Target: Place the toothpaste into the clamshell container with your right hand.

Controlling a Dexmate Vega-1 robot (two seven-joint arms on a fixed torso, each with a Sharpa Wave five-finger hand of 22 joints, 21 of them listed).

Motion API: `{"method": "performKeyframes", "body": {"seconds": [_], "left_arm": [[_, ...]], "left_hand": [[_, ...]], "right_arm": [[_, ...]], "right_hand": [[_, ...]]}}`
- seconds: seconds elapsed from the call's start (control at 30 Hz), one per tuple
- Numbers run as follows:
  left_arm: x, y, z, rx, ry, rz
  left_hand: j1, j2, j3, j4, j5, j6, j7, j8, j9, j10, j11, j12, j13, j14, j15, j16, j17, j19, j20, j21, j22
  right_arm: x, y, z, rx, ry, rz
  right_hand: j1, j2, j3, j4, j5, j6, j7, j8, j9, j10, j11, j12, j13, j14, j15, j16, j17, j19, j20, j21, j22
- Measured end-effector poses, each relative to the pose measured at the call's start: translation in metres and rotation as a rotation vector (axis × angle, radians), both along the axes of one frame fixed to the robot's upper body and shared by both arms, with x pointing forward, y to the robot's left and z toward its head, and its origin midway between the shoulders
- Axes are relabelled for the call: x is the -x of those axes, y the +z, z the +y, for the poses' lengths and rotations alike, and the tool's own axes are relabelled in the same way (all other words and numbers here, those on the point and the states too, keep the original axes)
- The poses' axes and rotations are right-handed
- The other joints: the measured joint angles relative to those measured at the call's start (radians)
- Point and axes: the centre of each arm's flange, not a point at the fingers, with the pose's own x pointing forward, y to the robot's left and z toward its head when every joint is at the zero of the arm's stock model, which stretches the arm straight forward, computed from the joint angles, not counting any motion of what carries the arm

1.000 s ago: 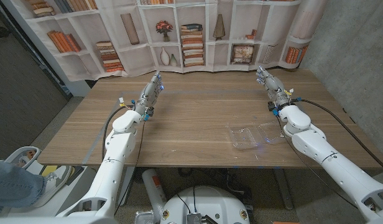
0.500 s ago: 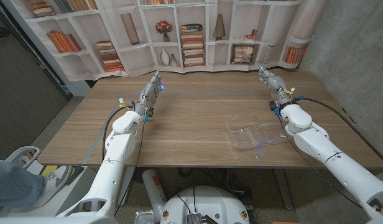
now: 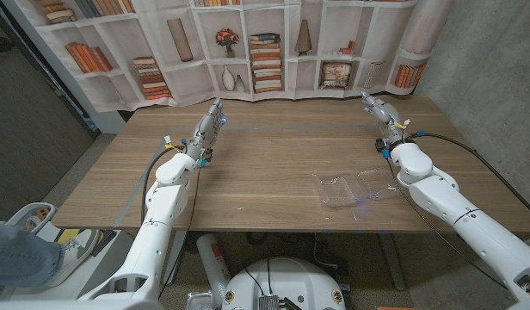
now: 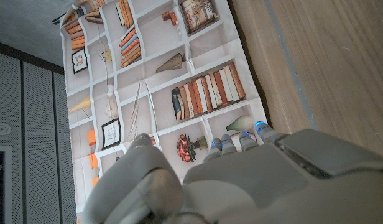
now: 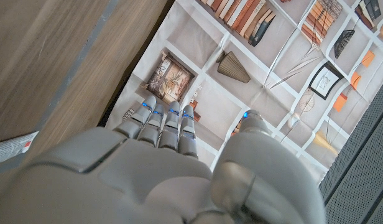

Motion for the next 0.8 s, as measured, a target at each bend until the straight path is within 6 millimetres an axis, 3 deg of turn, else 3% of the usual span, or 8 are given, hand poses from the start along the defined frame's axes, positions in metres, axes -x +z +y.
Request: {"method": "performKeyframes", "body": {"seconds": [0.8], "left_arm": [[-0.0003, 0.0030, -0.0019, -0.007, -0.003, -0.005]], "left_hand": [[0.000, 0.000, -0.003, -0.003, -0.005, 0.000, 0.000, 0.000, 0.000, 0.000, 0.000, 0.000, 0.000, 0.000, 0.000, 0.000, 0.000, 0.000, 0.000, -0.007, 0.000]], "right_arm": [[0.0090, 0.0089, -0.0044, 0.064, -0.103, -0.007]], "right_hand": [[0.025, 0.004, 0.008, -0.016, 0.000, 0.002, -0.002, 0.000, 0.000, 0.011, 0.000, 0.000, 0.000, 0.012, -0.002, 0.000, 0.000, 0.016, 0.002, -0.003, 0.000]]}}
